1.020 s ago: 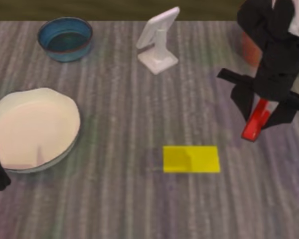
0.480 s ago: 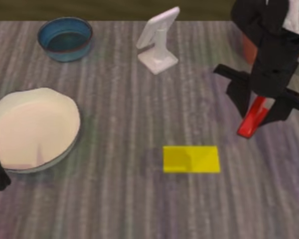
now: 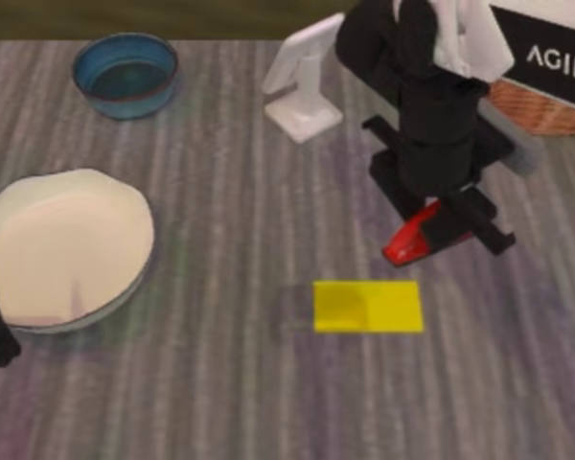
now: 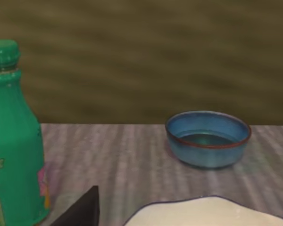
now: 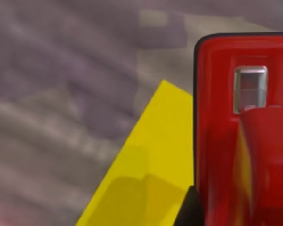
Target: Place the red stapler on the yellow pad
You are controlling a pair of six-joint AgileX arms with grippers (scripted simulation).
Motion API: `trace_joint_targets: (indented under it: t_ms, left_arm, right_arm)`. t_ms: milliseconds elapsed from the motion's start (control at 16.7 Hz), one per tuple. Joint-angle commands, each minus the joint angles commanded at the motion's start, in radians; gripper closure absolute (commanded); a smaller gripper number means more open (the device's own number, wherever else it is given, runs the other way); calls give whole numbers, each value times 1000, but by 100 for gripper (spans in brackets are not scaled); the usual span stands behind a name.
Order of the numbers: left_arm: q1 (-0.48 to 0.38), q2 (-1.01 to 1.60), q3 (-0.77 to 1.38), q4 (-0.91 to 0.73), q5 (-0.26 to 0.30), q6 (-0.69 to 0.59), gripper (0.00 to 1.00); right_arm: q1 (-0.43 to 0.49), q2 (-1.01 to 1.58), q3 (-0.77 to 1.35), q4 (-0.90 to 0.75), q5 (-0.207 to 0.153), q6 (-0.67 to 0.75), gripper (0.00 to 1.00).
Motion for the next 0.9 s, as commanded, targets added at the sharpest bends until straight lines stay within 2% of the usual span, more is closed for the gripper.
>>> trace_joint_targets:
  t_ms: [240,480,660,900]
  left_arm:
    - [0,0,0,0,0,0,0]
    - [0,0,0,0,0,0,0]
    - [0,0,0,0,0,0,0]
    - [0,0,0,0,0,0,0]
  right_arm:
    - [103,73,106,-65,51,397,100]
    - [184,112,188,-103,94,670,100]
    - [215,118,219,-111,113,763,100]
    - [219,119,223,-112,115,774,100]
